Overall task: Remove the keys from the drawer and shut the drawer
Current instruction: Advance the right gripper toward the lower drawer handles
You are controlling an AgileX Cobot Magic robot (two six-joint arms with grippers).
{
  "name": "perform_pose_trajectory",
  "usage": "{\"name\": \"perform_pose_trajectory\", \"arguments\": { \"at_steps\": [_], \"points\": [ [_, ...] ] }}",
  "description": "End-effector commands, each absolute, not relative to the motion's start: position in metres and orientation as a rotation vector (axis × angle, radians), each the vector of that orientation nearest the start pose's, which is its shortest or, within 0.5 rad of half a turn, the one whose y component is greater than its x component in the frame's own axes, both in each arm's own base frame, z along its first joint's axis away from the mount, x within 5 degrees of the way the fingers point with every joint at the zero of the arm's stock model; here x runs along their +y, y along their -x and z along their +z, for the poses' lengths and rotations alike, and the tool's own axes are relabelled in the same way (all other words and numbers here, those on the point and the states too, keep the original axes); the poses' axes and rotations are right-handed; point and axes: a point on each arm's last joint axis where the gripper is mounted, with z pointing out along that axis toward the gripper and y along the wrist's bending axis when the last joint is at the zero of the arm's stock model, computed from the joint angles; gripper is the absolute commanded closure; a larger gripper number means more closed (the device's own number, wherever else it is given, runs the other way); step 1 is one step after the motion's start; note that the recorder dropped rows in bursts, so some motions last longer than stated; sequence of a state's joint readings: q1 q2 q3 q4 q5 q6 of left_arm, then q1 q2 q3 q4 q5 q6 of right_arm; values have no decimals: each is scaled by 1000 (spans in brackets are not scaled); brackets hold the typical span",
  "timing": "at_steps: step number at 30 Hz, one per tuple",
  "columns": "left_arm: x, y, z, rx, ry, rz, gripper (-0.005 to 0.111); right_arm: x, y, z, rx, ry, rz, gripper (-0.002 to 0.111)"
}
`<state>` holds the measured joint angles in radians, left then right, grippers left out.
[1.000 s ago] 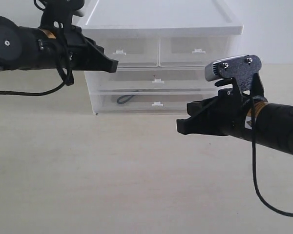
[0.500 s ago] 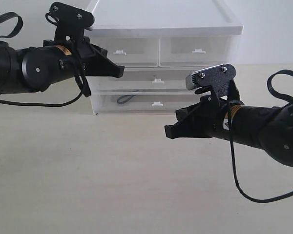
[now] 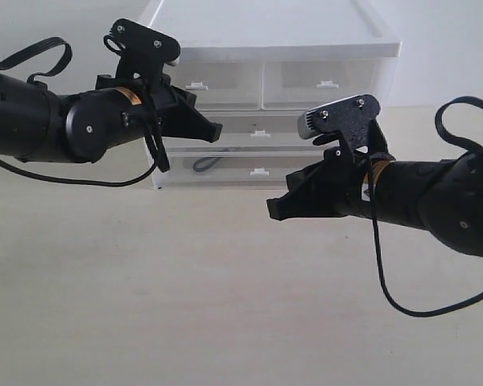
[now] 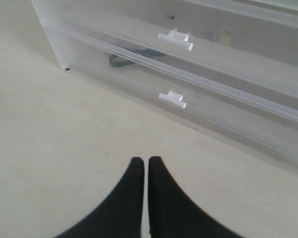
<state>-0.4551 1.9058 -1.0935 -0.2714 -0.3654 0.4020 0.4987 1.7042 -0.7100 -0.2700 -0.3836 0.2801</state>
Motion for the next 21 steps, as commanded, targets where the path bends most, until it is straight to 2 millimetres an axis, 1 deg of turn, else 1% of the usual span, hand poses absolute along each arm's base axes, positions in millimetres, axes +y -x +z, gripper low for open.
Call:
{"name": "perform_pose_trajectory", "arguments": {
  "at_steps": [1,4,10,14,21],
  "points": [
    [-168,-391,211,1715,-433,-56,103,165,-283,168,2065,560,414,108],
    [-163,-393,211,1714,-433,-31,103,166,-284,164,2060,562,420,108],
    [-145,-399,211,1730,-372,1,103,167,-287,141,2125,575,411,108],
    [-143,-400,212,1722,-364,6,103,168,-288,130,2137,578,418,108],
    [-144,-399,211,1733,-394,10,103,172,-291,133,2059,565,462,108]
  ]
}}
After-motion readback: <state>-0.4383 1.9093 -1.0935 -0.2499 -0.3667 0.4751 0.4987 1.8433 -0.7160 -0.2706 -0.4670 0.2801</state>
